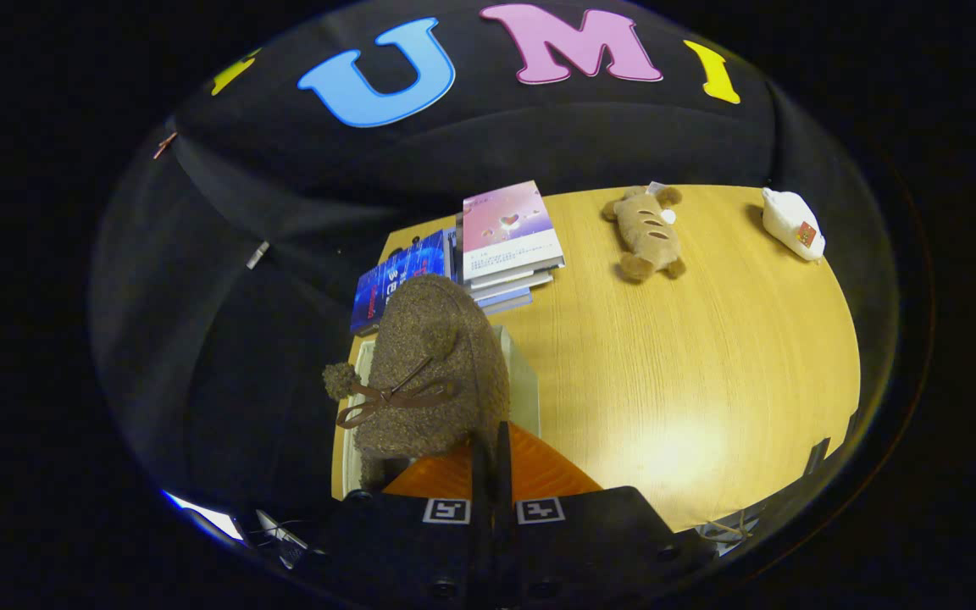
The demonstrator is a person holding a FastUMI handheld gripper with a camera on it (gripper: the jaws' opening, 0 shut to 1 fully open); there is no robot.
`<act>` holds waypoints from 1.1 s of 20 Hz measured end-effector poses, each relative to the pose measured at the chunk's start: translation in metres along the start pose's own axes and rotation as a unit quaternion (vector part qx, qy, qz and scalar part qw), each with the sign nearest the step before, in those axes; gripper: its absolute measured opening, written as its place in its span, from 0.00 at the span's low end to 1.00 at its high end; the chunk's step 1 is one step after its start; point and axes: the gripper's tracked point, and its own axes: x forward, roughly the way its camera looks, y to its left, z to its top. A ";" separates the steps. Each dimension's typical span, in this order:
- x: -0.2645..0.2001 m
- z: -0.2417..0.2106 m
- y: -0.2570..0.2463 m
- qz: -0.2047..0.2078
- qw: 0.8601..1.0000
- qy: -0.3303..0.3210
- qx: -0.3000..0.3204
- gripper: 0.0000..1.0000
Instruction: Open the storage box then place both shoes into the box .Put the left shoe in first, then the right shoe, with the right side of both shoes facing outward in a uniform manner.
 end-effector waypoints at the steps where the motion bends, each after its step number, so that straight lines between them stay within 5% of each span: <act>1: 0.005 -0.007 0.007 -0.009 1.000 0.008 -0.007 0.05; 7: 0.033 -0.032 0.028 -0.013 0.999 0.035 0.002 0.06; 9: 0.033 -0.030 0.038 0.002 0.999 0.034 -0.005 0.31; 12: 0.026 -0.019 0.047 0.004 0.999 0.009 -0.031 0.98; 22: -0.020 0.001 0.034 0.021 0.993 -0.092 -0.067 0.99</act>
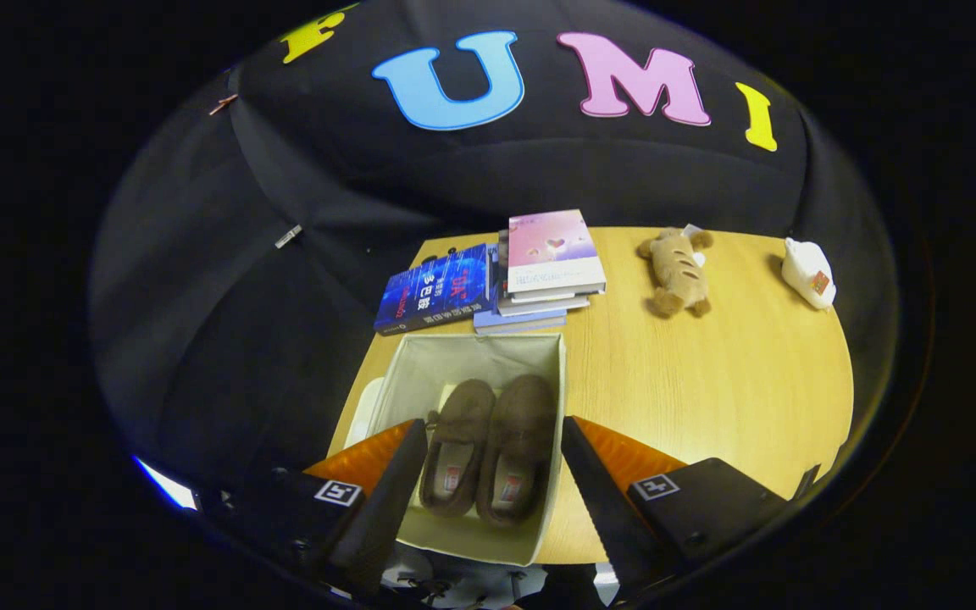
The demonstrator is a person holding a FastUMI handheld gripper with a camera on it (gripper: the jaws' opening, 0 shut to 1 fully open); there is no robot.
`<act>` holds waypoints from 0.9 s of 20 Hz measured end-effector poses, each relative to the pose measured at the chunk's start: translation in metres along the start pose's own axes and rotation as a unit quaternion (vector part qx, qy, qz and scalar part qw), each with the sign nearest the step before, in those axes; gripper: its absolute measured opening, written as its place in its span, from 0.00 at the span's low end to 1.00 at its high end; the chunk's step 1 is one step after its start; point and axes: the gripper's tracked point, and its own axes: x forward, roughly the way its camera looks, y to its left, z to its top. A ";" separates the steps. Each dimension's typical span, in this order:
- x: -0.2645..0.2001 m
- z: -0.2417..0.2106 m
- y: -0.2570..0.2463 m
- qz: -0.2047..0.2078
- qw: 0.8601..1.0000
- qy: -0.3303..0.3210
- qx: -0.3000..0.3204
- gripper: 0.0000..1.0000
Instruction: Open the storage box then place both shoes into the box .Put the left shoe in first, then the right shoe, with the right side of both shoes facing outward in a uniform manner.
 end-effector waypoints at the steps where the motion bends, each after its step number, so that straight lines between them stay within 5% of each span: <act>1: -0.007 0.005 -0.005 0.000 1.000 -0.016 -0.005 0.99; 9: -0.065 0.060 -0.083 -0.042 0.988 -0.145 -0.026 0.99; 18: -0.144 0.121 -0.191 -0.106 0.952 -0.275 -0.084 0.99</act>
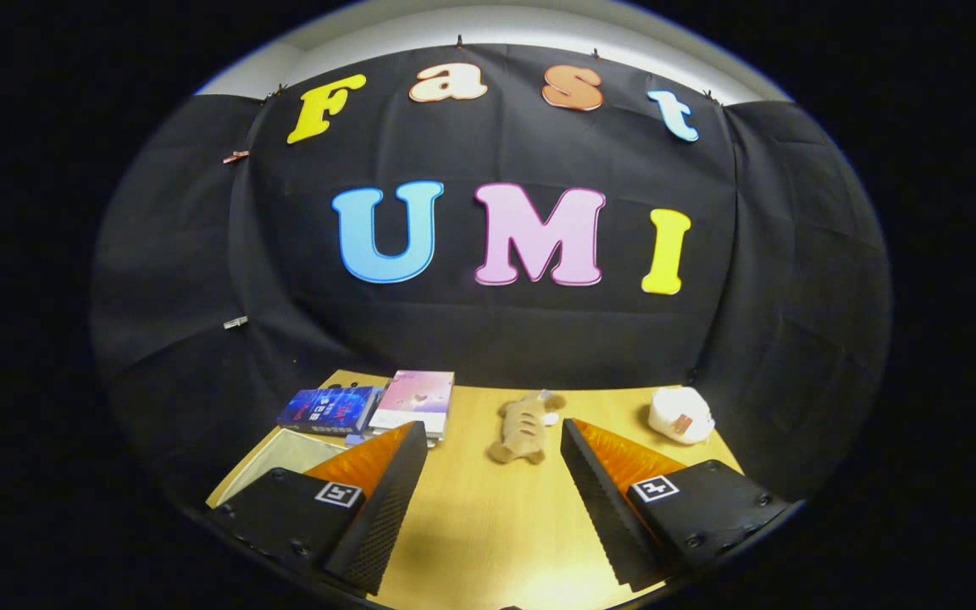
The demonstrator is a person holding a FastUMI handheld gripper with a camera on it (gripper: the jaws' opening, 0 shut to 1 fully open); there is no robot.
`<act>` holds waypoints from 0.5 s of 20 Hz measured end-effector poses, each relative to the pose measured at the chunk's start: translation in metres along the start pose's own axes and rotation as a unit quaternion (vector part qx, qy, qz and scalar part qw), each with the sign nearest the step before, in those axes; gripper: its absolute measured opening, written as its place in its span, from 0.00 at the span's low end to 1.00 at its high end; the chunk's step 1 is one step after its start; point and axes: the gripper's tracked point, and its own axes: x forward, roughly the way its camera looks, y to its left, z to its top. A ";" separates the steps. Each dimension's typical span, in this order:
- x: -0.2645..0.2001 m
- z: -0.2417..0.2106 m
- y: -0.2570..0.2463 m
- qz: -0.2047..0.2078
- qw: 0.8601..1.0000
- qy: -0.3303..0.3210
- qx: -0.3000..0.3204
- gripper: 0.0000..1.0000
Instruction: Open the storage box then place both shoes into the box .Put the left shoe in first, then the right shoe, with the right side of both shoes facing outward in a uniform manner.
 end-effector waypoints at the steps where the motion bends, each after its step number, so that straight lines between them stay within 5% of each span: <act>1: -0.003 0.006 -0.012 -0.006 1.000 -0.011 -0.005 0.99; 10: -0.052 0.044 -0.062 -0.035 0.992 -0.108 -0.052 0.98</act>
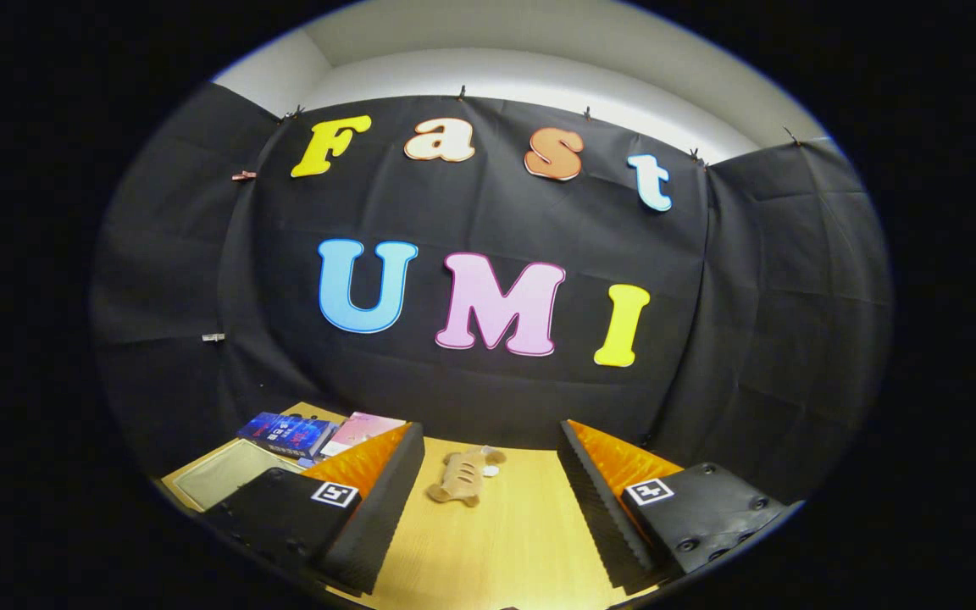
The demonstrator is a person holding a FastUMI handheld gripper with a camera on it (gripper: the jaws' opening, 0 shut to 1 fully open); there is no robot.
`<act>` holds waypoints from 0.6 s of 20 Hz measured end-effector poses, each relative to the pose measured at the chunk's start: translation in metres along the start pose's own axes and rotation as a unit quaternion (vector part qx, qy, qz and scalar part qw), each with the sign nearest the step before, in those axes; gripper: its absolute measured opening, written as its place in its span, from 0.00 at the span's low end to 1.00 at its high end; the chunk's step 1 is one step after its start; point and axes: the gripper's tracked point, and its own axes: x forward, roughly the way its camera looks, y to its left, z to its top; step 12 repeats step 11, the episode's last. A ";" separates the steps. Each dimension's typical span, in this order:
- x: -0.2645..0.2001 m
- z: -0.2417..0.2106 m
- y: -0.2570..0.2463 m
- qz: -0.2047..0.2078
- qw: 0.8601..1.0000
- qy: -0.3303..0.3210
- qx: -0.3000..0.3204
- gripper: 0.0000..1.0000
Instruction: Open the storage box then place both shoes into the box .Put the left shoe in first, then the right shoe, with the right side of both shoes facing outward in a uniform manner.
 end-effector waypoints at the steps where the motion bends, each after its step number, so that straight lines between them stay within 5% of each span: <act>1: -0.005 -0.001 -0.002 -0.005 1.000 -0.004 -0.008 0.98; 12: -0.029 -0.017 0.001 -0.025 1.000 0.003 -0.017 0.98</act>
